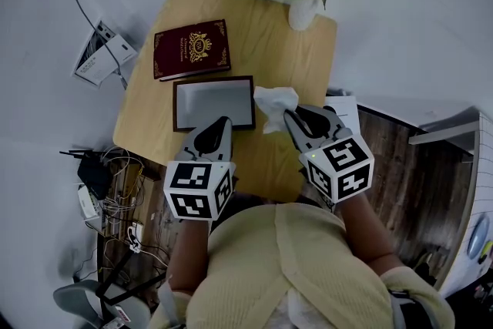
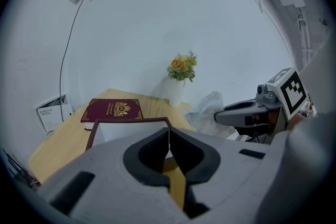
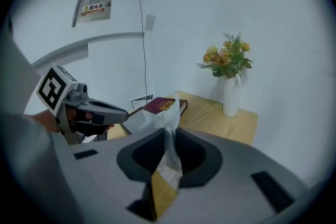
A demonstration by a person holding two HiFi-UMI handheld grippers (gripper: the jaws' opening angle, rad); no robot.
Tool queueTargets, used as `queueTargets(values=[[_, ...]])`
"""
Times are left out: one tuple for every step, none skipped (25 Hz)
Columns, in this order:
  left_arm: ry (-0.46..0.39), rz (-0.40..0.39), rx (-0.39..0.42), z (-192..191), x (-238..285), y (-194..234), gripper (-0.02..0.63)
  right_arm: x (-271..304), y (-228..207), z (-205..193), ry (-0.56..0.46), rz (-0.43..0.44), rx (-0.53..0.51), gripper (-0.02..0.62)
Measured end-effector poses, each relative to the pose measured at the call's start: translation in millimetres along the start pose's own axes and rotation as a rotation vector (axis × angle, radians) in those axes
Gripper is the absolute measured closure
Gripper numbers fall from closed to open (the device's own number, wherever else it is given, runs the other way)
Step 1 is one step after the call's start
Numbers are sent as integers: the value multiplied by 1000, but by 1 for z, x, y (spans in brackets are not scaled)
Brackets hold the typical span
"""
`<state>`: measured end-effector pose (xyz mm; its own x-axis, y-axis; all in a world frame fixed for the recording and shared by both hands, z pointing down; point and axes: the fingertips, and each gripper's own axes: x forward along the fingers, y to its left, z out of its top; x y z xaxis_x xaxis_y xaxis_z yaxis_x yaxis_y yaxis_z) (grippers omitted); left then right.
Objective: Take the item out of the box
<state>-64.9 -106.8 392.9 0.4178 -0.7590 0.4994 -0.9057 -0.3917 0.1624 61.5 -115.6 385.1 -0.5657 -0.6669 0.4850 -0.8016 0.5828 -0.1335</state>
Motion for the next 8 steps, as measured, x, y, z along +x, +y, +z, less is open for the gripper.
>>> queueTargets(values=[[0,0,1,0,0,0,581,0,0,0,0,-1,1,523],[0,-1,1,0,0,-1,581,-1,0,0,-1,-1,2,523],[1,-1,1,0,0,-1,583,-1,0,0,-1,-1,2,523],[1,-1,1,0,0,0,581,-1,0,0,-1,-1,3,523],[1,-1,1,0,0,0,581,-1,0,0,-2,-1,4,523],[1,-1,1,0,0,0,583,0,0,0,-2,-1,4,523],[2,-2,1,-1,0,1,581,0,0,-1,-2,-1,4,524],[2,-2,1,-1,0,1,581,0,0,-1,-3,-1,4,524]])
